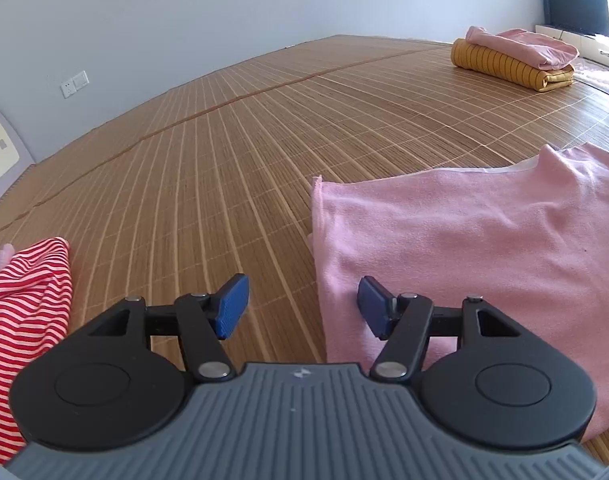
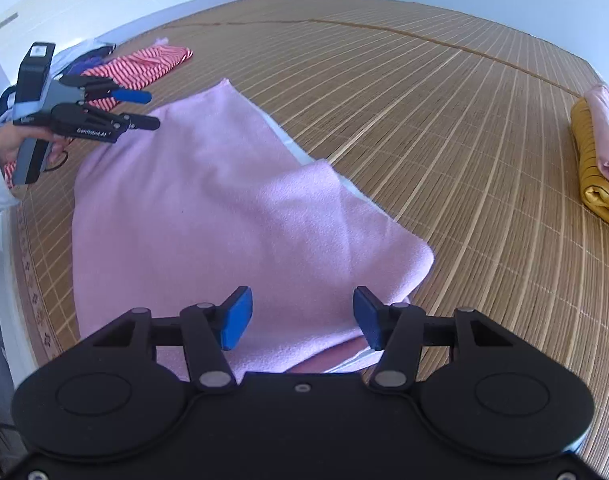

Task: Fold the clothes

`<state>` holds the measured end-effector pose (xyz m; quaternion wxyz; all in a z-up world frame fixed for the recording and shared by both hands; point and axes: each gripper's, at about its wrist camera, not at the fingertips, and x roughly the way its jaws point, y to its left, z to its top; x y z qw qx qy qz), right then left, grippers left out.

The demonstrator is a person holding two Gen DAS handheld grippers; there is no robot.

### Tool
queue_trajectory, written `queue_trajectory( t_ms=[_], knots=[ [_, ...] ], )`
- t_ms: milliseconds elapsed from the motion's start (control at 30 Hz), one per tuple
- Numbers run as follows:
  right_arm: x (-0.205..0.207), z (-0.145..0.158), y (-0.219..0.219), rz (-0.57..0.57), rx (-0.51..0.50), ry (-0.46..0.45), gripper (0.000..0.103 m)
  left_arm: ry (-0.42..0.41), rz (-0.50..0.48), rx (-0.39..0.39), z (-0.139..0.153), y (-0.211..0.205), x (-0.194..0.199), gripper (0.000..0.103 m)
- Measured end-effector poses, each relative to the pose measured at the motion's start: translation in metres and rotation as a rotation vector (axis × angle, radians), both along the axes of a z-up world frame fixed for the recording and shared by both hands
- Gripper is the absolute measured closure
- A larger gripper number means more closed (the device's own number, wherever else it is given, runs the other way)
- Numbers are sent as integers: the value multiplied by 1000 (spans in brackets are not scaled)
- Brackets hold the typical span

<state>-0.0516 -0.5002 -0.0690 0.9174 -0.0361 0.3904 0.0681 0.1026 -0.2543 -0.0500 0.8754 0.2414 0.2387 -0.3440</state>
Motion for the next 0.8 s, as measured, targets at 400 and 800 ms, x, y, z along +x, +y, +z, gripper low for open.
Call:
queue_trajectory(
  t_ms=[400,800],
  knots=[
    [-25,-1,9,52,-7,50,45,201,-281,50,-9,19,-47,35],
    [-71,-4,98,419,118,124,43,-22,-5,35,-13,11,33,24]
  ],
)
